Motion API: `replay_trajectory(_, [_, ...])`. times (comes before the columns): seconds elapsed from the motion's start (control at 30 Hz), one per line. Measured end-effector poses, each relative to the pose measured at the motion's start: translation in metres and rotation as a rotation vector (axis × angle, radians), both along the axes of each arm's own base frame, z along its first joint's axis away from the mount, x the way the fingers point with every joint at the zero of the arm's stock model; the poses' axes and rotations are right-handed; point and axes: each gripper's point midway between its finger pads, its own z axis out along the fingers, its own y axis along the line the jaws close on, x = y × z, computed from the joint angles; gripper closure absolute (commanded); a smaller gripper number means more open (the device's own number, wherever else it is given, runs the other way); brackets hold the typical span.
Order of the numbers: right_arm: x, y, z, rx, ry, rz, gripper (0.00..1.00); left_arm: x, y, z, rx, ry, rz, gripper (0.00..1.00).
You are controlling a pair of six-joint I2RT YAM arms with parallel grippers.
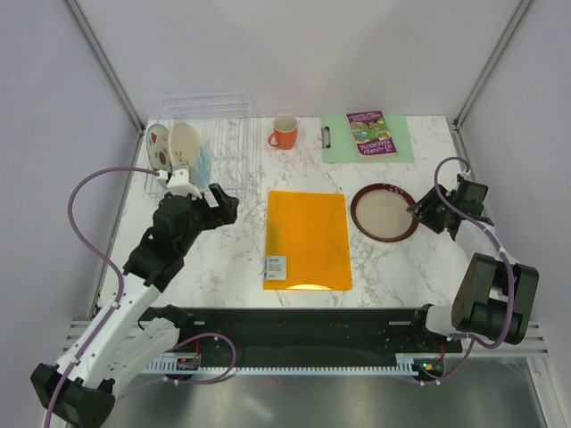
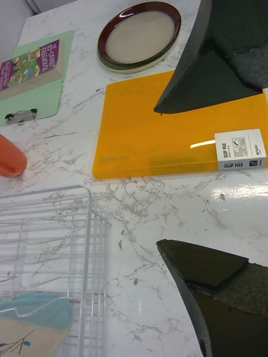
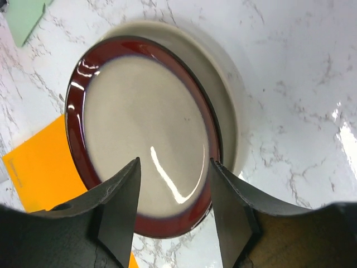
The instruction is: Unload the plates from the dish rack
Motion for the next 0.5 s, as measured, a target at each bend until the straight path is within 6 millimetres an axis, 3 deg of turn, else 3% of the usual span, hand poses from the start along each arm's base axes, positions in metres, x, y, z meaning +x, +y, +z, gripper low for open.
replay_trajectory(0.13, [0.011,-0.003,0.002,-0.005,-0.015,0.005,0.41,0.001,0.002,-0.004,0.014,0.007,0.011,0.00])
replay_trajectory(0.3, [0.010,-0.002,0.005,-0.010,-0.023,0.017,0.40,0.005,0.010,-0.008,0.046,0.011,0.051,0.00])
replay_trajectory(0.4, [0.006,0.005,0.019,-0.003,-0.066,0.043,0.38,0.014,0.029,-0.014,0.120,0.022,0.139,0.00])
replay_trajectory(0.5, [0.001,0.013,0.048,-0.009,-0.152,0.077,0.37,0.035,0.049,-0.008,0.227,0.038,0.232,0.00])
